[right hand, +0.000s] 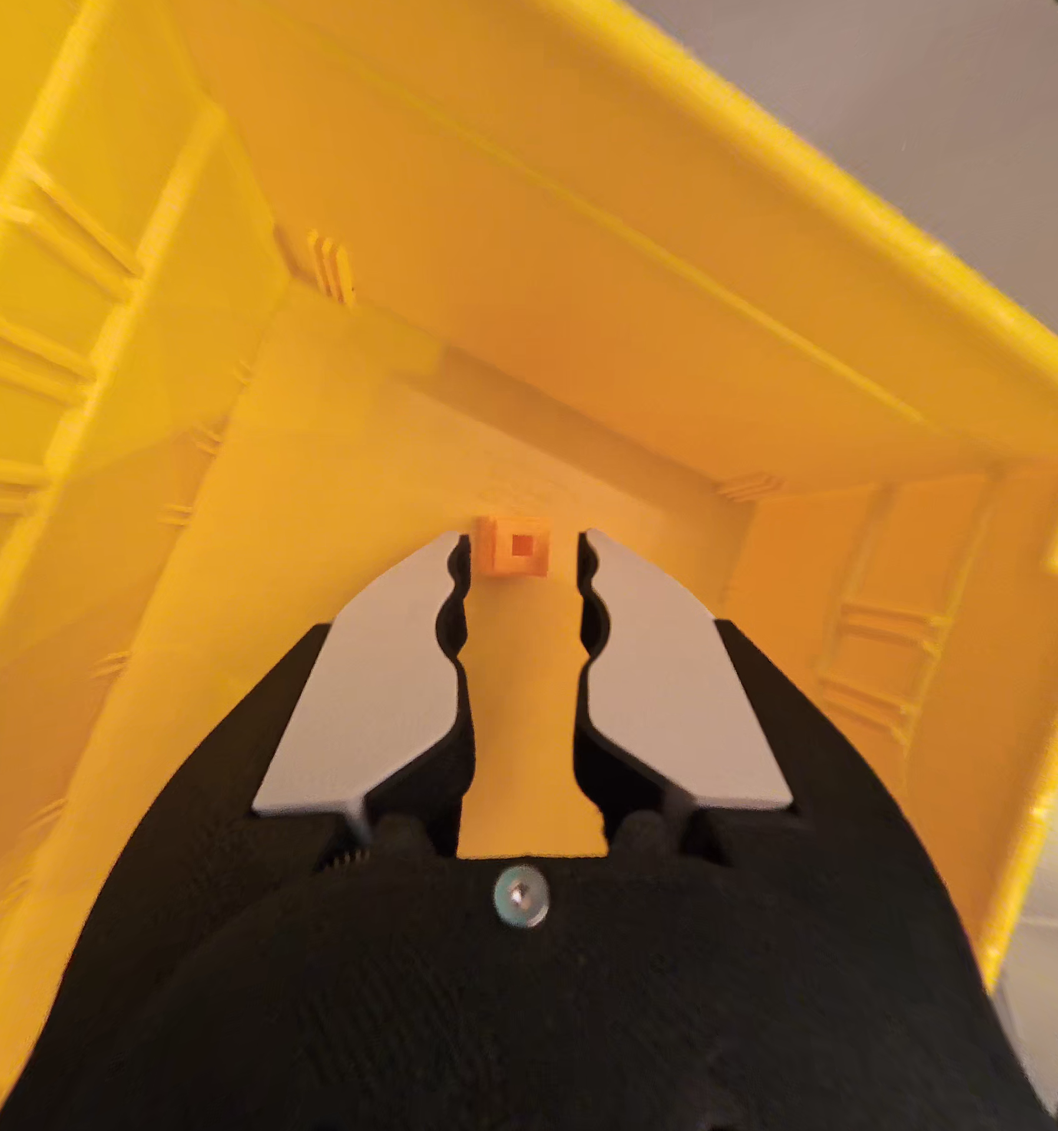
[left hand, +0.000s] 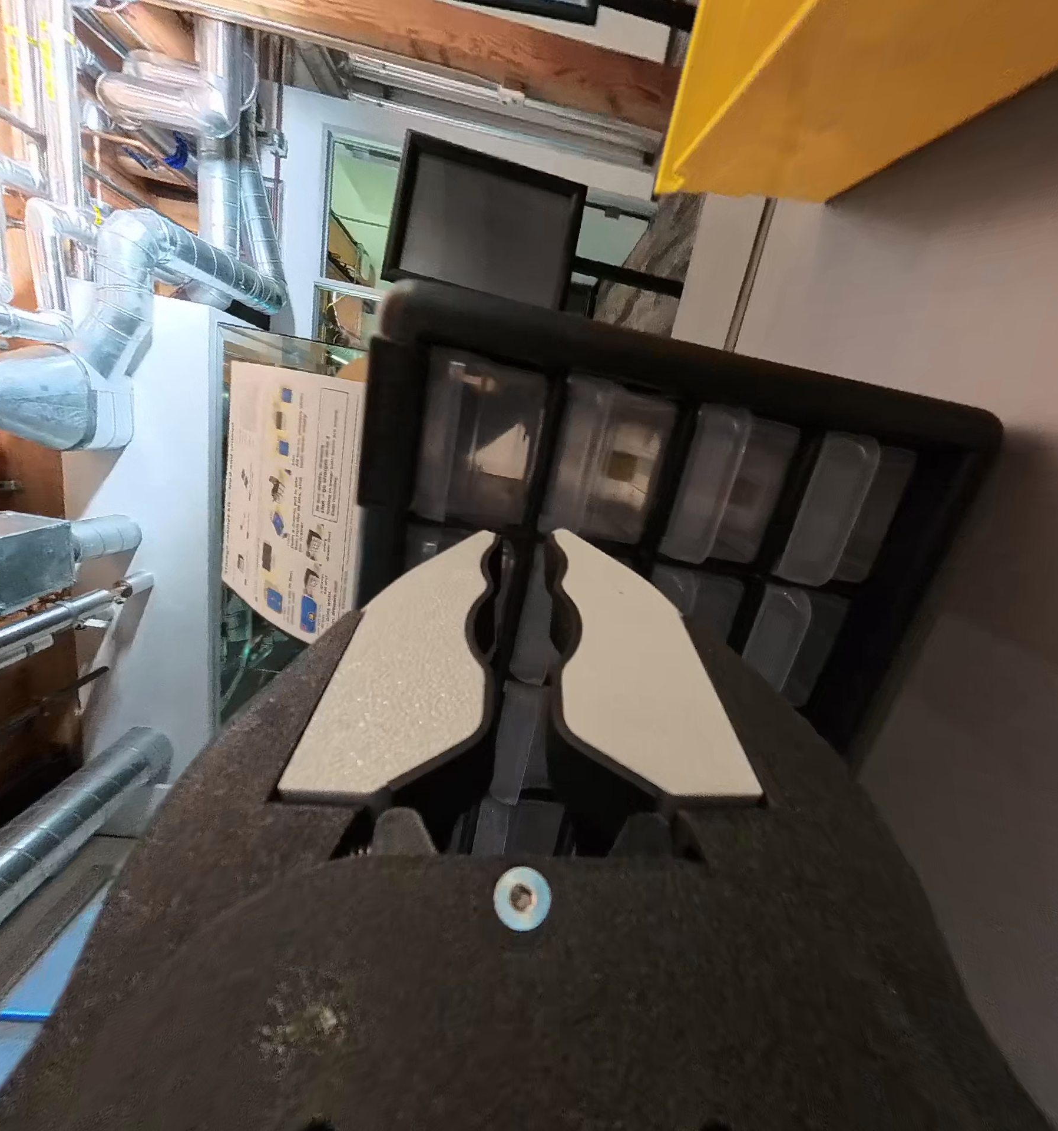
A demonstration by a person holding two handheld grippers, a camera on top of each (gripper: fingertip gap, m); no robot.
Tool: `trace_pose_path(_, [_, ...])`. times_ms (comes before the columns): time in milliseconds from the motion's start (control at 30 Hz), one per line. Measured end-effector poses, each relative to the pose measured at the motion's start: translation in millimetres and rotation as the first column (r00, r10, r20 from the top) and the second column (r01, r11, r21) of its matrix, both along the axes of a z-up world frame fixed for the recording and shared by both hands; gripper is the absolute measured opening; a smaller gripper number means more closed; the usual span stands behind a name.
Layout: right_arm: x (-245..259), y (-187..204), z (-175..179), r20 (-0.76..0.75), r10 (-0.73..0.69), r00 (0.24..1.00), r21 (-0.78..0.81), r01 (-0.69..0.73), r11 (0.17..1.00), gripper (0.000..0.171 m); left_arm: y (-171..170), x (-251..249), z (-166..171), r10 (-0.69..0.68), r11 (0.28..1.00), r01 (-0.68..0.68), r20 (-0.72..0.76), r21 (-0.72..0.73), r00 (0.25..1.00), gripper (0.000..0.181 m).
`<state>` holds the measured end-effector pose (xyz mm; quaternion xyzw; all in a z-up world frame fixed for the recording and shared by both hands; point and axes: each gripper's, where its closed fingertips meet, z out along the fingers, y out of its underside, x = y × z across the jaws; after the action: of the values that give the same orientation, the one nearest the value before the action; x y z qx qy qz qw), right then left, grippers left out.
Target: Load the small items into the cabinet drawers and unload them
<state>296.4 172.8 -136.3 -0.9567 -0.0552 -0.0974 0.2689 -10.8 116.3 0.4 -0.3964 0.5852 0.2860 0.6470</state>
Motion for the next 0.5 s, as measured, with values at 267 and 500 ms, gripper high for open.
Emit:
trace_pose_path(267, [-12,-13,88,0.013,0.035,0.999,0.243,-0.037,0.969,0.039,13,18,-16,-0.026,0.995,0.032,-0.063,0.1,0.998,0.017])
trace_pose_path(500, [-16,-38,135,0.069,0.054,0.996,0.319,-0.073,0.945,0.042,19,22,-13,-0.028,0.992,0.031,-0.024,0.122,0.999,0.011])
